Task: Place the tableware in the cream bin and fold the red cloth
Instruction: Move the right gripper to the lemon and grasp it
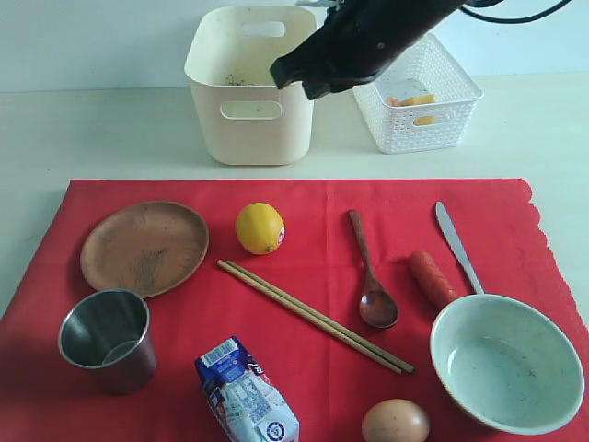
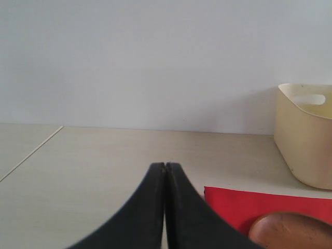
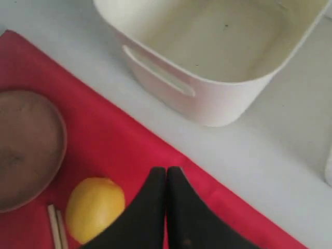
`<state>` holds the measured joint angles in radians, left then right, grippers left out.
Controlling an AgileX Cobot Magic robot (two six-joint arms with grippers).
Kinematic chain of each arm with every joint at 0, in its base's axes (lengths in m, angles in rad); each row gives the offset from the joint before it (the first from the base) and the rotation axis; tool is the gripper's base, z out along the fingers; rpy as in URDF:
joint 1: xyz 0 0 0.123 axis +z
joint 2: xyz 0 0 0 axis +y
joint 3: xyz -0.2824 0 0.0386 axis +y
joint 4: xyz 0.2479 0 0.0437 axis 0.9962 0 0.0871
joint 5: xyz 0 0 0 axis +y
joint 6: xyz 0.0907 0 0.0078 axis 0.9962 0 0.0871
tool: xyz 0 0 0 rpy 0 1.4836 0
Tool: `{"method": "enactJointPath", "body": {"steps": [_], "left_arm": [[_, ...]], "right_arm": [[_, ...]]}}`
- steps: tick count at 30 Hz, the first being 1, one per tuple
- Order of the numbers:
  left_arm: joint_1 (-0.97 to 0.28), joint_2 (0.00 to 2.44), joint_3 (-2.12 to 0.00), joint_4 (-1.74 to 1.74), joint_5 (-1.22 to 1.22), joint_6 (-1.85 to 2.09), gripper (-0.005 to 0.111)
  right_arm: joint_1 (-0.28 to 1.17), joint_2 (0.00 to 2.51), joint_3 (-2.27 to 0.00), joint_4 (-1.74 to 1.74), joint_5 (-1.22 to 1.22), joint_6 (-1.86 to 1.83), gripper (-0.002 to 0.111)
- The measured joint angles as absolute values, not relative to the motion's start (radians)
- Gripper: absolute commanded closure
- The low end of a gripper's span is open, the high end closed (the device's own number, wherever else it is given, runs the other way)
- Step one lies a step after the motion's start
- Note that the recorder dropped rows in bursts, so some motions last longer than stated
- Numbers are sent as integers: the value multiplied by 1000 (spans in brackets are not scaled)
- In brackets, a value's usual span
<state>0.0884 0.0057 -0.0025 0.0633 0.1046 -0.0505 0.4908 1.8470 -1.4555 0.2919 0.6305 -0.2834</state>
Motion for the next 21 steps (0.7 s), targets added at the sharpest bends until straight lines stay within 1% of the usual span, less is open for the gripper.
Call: {"method": "enactJointPath", "body": {"steps": [8,10,11,12,13,14,15,16,17,18,19,21], "left_arm": [[88,6,-2,63,105,-51,104],[88,6,-2,63,105,-51,104],[88,6,-2,63,105,-51,104],[88,6,-2,63,105,-51,104],[88,6,-2,63,105,-51,104],[88,6,-2,63,105,-51,104],[88,6,-2,63,105,-51,104],[88,6,-2,63,105,-51,104],[88,6,-2,63,105,-51,104],[88,6,-2,63,105,-51,104],[88,6,-2,63,105,-51,104],[88,6,-2,63,105,-51,104]], "right_arm": [[580,1884,-1456,292,677,-283,107],[596,1898,-1456,292,698,-283,105],[603,1903,-1456,292,704,-276,101],[608,1910,-1456,290,707,-265,97],[614,1918,-1456,285,709,-248,88],[622,1929,-1456,274,709,-210,83],[626,1936,-1456,266,711,-190,72],[634,1945,-1456,259,711,-169,66],[639,1952,-1456,257,711,-164,55],[649,1966,-1456,257,711,-156,50],[653,1974,-1456,257,711,-154,42],[668,2007,-1456,257,711,-150,33]]}}
